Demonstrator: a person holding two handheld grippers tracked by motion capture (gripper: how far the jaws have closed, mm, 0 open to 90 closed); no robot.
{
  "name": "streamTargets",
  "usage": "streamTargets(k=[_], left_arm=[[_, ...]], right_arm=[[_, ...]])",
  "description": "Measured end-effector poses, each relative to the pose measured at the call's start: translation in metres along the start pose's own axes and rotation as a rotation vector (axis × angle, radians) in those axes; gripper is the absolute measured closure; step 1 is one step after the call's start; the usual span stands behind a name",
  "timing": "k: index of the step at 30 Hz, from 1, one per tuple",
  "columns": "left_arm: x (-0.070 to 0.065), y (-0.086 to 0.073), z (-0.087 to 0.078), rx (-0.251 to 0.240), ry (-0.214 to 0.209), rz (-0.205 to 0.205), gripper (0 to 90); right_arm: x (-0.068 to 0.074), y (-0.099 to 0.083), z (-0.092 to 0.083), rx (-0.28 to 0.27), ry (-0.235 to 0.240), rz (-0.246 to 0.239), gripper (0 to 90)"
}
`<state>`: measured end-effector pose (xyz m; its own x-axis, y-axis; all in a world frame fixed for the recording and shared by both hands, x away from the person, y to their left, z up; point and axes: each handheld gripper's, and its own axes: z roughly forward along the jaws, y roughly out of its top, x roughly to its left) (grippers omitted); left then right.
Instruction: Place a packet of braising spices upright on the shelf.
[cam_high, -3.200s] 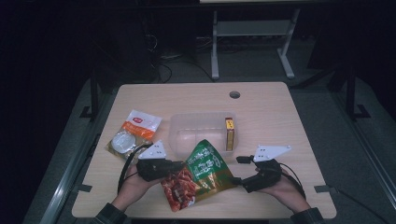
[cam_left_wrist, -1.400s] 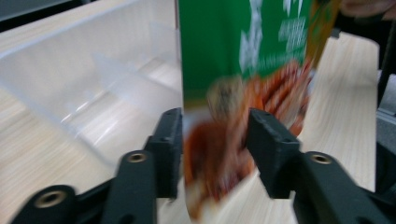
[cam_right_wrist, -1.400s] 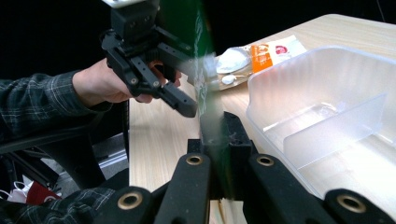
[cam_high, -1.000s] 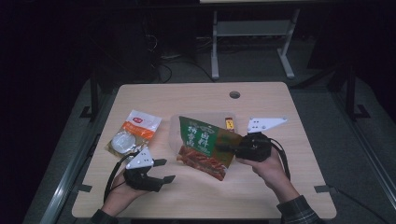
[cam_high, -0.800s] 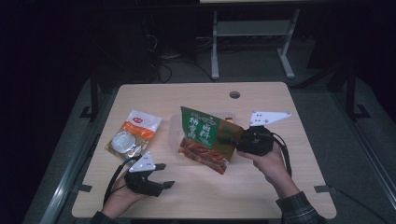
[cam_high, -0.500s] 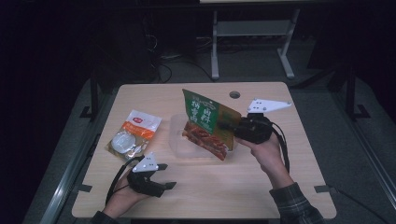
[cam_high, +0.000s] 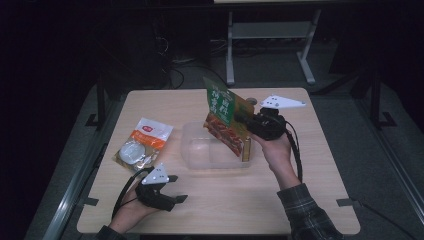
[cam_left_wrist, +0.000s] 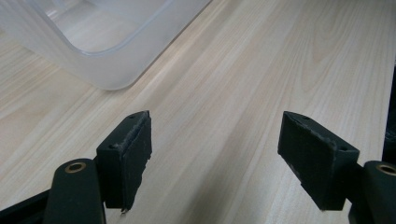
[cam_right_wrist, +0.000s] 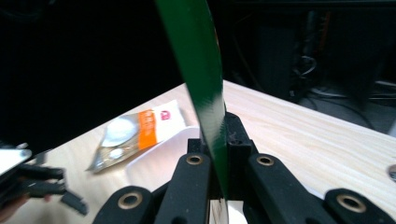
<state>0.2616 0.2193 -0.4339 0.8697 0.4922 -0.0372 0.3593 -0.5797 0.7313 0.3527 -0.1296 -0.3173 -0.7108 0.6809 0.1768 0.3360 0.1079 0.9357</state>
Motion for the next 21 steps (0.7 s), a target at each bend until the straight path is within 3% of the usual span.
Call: streamTargets(k=[8, 21], left_arm=[[-0.001, -0.001, 0.002, 0.017, -0.005, -0.001, 24.1], [-0.001, -0.002, 0.002, 0.034, -0.007, 0.004, 22.8]], right_arm=[[0.000, -0.006, 0.002, 0.001, -0.093, -0.002, 89.5], [0.004, -0.020, 0.018, 0.039, -0.110, -0.005, 89.4]])
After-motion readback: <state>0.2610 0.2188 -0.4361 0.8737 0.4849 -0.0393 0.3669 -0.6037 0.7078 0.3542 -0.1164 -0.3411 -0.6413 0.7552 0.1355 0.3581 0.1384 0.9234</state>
